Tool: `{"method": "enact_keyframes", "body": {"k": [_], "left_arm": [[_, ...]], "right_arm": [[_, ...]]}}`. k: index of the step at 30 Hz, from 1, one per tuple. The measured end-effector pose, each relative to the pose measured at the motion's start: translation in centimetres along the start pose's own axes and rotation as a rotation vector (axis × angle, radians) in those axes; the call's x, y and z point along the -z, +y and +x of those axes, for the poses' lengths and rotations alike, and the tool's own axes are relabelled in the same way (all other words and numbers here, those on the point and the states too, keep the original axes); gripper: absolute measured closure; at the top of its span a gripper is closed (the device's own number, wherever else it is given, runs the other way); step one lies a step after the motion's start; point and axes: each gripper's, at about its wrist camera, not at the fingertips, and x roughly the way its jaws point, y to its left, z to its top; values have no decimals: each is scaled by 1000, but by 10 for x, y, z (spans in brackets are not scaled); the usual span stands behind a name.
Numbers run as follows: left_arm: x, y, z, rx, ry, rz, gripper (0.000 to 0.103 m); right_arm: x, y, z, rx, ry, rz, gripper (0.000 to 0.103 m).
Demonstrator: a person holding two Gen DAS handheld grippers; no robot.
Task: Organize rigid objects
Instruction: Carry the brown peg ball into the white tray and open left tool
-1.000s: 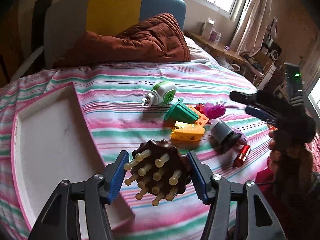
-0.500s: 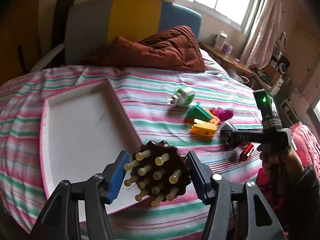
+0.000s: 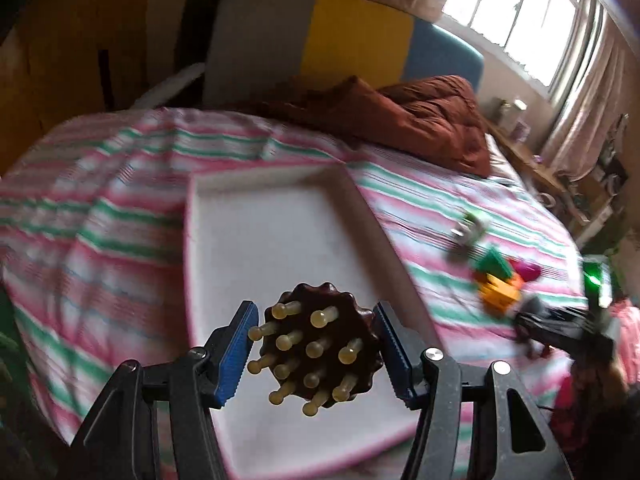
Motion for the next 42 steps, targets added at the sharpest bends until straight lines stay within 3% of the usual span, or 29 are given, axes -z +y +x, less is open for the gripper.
{"method": "enact_keyframes", "body": {"k": [6, 13, 15, 24, 30, 34, 42], "left_arm": [[-38, 33, 43, -28, 39, -63, 43], [-69, 38, 86, -73, 59, -29, 43], [-76, 40, 97, -116, 62, -29, 43], [-96, 51, 101, -221, 8, -30, 42], [-80, 48, 57, -206, -63, -52, 40], [-47, 40, 23, -201, -90, -71, 40], [13, 2, -23, -202, -115, -6, 40]], "right_arm": [[3, -2, -2, 6, -7, -9, 59], [2, 2, 0, 14, -10, -20, 59], [1, 2, 1, 17, -12, -26, 59], [1, 6, 3, 27, -16, -40, 59], [0, 7, 4, 38, -19, -51, 59], [0, 8, 5, 46, -19, -61, 59], [0, 7, 7, 43, -16, -51, 59]]}}
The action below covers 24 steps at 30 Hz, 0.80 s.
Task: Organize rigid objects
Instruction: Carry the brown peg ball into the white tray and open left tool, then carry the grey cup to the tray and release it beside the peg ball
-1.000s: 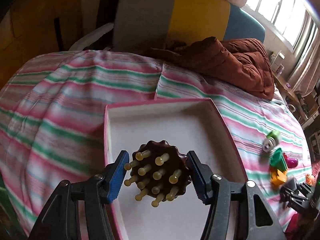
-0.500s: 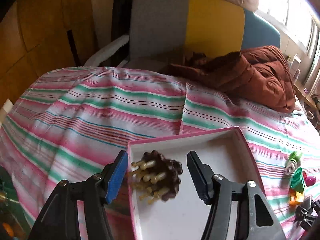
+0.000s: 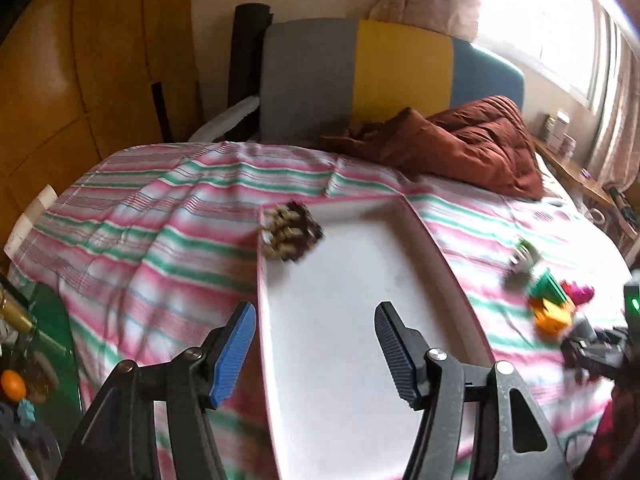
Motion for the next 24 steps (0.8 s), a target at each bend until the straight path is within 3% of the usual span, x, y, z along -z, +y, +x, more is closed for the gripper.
{"method": "enact_keyframes", "body": {"k": [5, 24], "left_arm": [[19, -17, -13, 1, 16, 53, 40], [32, -12, -33, -8, 6, 38, 40]], "right_arm": [[1, -1, 1, -20, 9, 14, 58], [5, 4, 2, 2, -11, 3, 59]]}}
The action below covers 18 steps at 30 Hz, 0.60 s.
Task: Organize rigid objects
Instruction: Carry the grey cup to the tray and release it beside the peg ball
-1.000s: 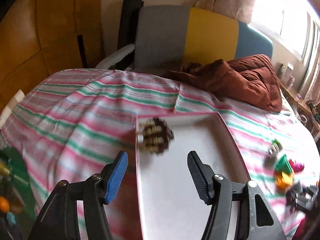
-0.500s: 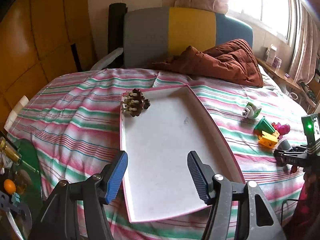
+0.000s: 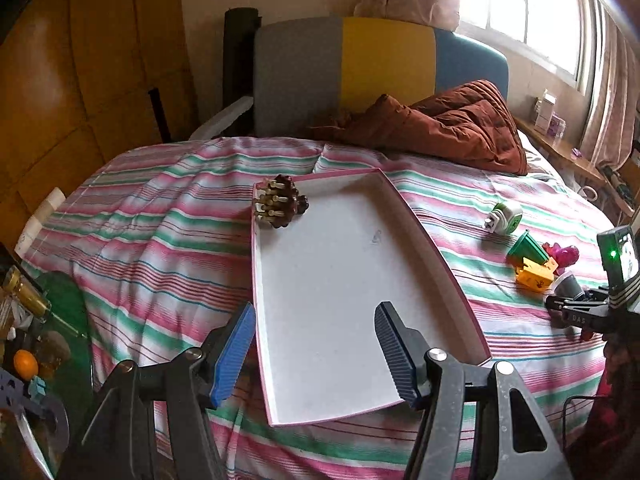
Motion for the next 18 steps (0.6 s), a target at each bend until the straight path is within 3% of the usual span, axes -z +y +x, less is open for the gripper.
{"method": "enact_keyframes", "body": {"k": [13, 18], "left_arm": [[5, 17, -4, 9, -5, -44, 40], [7, 25, -3, 15, 1, -55, 40]], "right_arm": [[9, 26, -14, -27, 94, -52, 60], [16, 49, -24, -120, 92, -65, 60]]}}
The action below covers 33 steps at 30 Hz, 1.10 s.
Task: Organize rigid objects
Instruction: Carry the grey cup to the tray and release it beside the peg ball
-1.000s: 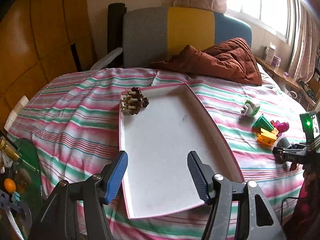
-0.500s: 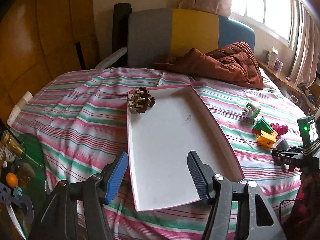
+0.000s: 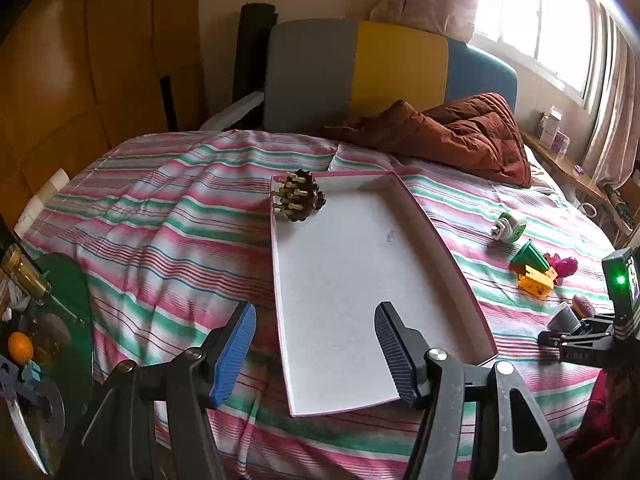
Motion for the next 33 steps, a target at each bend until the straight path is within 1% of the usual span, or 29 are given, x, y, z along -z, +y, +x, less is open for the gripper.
{"method": "enact_keyframes", "body": {"k": [4, 10, 16, 22, 25, 33], "left_arm": [[3, 6, 1, -8, 4, -13, 40], [6, 15, 2, -20, 10, -28, 40], [9, 21, 2, -26, 17, -36, 40], [12, 27, 2, -41, 19, -48, 40], [13, 29, 2, -45, 23, -50, 40], [18, 35, 2, -49, 28, -64, 40]], "right_arm": [[-3, 23, -8, -73, -39, 2, 60], [-21, 57, -30, -155, -118, -32, 60], [-36, 95, -42, -201, -170, -64, 60], [-35, 117, -50, -217, -208, -83, 60], [-34, 127, -54, -240, -228, -98, 60], [-37, 158, -51, -284, -222, -148, 60]]}}
